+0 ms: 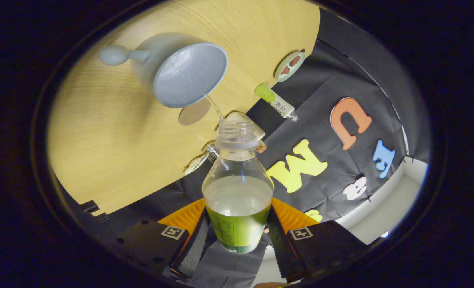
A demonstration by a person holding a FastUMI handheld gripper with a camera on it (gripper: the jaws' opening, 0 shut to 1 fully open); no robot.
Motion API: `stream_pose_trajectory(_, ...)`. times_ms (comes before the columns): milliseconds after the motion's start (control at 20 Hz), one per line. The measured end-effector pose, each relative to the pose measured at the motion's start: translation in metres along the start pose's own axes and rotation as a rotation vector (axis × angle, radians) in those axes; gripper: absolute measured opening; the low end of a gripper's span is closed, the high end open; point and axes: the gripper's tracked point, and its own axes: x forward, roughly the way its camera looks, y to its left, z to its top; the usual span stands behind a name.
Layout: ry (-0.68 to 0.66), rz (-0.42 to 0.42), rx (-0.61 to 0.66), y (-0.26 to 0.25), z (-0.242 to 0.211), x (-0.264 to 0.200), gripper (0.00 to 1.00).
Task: Take the bottle from table, then pour the juice into the cup, finally place the bottle on the coaster
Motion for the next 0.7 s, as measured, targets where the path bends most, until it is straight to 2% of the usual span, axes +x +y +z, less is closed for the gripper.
stream_pose_trajectory(450,-0.012,-0.017,-0.014,0.0,0.006,-0.007,0.8)
stream_pose_trajectory(700,-0.049,0.061,0.116,0.015,0.011,-0.006,0.8)
